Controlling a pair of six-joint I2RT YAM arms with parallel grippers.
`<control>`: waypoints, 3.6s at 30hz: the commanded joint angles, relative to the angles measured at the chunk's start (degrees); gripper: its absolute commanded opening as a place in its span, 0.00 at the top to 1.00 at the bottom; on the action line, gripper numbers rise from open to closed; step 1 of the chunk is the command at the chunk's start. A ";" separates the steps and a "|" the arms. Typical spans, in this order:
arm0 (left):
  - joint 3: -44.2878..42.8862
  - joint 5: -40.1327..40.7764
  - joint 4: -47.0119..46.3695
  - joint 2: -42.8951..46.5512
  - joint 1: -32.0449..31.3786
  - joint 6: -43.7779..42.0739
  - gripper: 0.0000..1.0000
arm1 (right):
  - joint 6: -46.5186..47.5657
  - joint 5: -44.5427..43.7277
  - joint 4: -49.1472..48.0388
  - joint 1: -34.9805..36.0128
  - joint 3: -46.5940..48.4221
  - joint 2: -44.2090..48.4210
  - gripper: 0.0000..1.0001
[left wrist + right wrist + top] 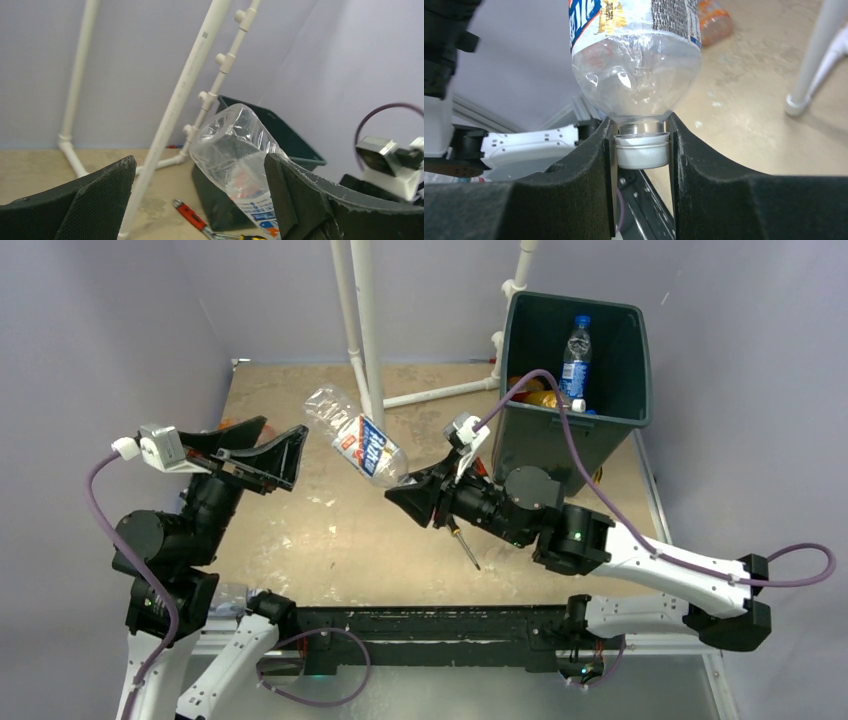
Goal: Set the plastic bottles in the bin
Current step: Pick up the plastic bottle from the corner of the board, then place the plastic bottle in the trash bin.
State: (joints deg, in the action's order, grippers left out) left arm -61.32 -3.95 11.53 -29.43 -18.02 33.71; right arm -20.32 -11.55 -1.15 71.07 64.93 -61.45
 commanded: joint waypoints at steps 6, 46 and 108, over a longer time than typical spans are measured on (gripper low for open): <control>0.83 -0.31 -0.81 -2.11 0.18 -23.09 0.01 | 2.29 -9.39 29.52 -0.31 9.28 2.51 1.00; 12.13 -20.48 9.39 -4.83 -5.36 -77.25 0.01 | 11.14 -10.04 42.25 -0.32 16.03 -8.09 1.00; 17.83 -15.18 -1.68 -7.15 -8.74 -68.20 0.79 | 18.38 -1.06 37.71 -4.00 32.34 -17.27 1.00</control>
State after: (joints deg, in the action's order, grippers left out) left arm -42.85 -22.96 12.23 -37.50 -27.44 -41.98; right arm -1.63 -10.70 39.05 67.77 96.38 -82.04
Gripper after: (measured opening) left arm 0.384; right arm 0.370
